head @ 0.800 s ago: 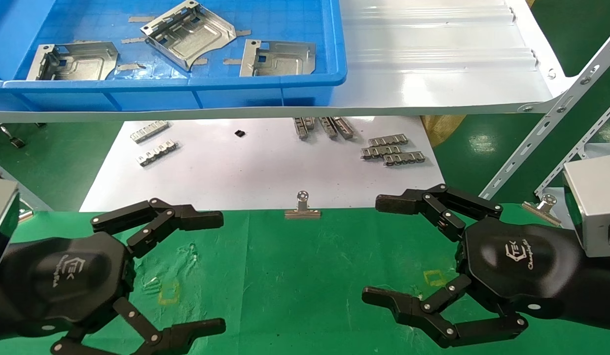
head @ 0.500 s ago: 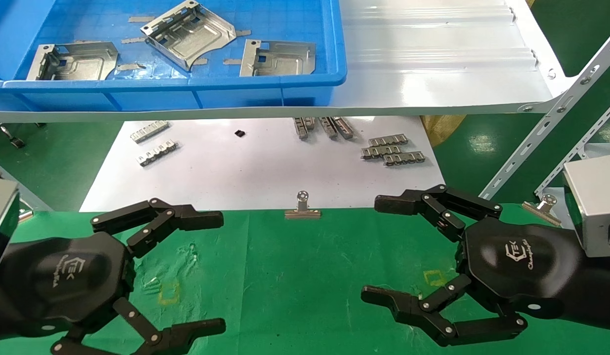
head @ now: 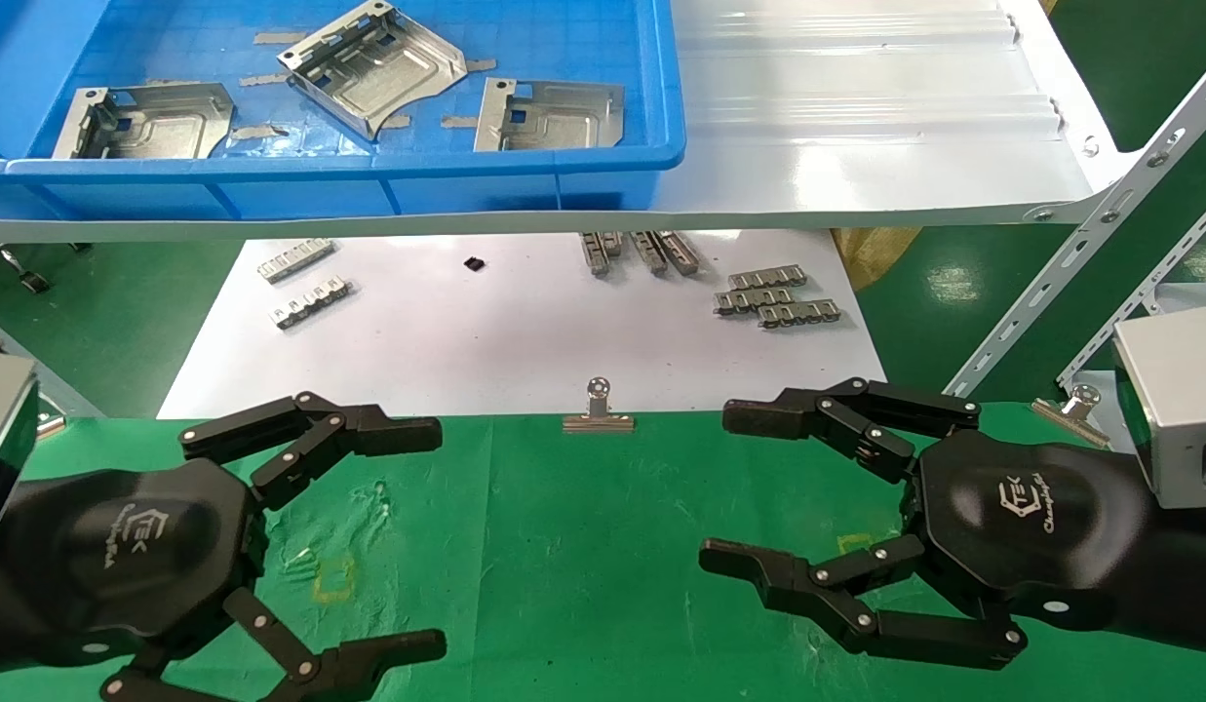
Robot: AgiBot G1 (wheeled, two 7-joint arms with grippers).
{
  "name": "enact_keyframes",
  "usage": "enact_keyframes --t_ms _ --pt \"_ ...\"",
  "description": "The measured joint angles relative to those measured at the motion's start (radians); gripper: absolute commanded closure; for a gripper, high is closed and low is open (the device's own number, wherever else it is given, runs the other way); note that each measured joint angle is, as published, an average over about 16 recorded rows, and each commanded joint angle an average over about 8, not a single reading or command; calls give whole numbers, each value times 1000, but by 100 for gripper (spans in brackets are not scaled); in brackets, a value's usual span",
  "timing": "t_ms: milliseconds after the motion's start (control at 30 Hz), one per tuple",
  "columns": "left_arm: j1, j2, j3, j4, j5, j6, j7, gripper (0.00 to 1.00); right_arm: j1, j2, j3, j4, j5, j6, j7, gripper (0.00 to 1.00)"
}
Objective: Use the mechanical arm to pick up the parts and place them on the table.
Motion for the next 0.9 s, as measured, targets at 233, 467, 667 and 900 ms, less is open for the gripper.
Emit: enact_keyframes --t_ms 233,467,667,900 --pt "-1 0 -1 -1 0 0 1 0 0 0 0 0 0 0 0 100" --pt "-66 8 -4 15 25 -21 1 0 0 0 0 0 0 0 0 100" --pt "-234 55 20 106 123 -72 -9 0 0 0 0 0 0 0 0 100" --pt "-531 187 99 367 325 -158 -11 0 0 0 0 0 0 0 0 100"
